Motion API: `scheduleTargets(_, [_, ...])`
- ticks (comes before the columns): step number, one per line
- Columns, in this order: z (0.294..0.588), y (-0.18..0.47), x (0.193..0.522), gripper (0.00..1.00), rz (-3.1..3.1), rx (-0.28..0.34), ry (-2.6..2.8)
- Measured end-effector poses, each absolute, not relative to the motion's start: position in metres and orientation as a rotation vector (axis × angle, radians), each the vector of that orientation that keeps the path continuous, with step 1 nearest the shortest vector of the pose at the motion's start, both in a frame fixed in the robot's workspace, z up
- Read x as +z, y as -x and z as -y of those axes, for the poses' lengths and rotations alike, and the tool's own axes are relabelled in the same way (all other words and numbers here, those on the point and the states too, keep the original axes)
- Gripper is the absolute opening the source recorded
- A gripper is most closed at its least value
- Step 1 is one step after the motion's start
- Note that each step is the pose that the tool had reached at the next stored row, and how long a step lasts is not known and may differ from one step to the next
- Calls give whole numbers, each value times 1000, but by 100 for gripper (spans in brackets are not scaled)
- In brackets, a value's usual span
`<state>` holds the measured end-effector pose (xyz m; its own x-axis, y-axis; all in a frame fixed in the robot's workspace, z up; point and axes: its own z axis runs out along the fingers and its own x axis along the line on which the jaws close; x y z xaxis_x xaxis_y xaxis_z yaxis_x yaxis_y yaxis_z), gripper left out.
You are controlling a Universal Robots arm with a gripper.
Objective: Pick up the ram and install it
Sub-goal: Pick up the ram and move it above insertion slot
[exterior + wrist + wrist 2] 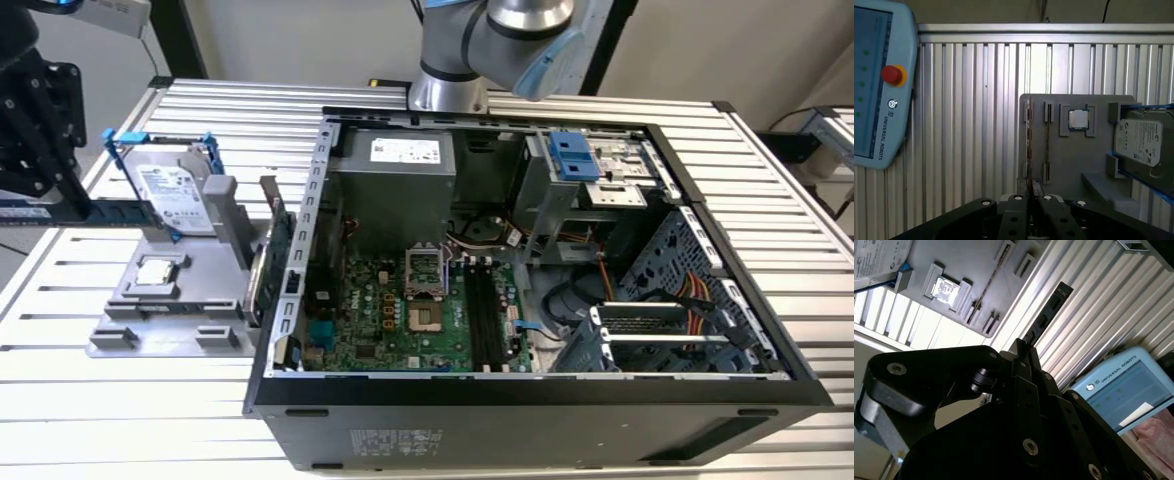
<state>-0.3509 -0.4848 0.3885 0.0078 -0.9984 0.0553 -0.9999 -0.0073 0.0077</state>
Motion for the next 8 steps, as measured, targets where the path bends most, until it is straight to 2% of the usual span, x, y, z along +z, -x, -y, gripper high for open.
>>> scheduleTargets(8, [485, 351, 390, 0, 2183, 53, -2196])
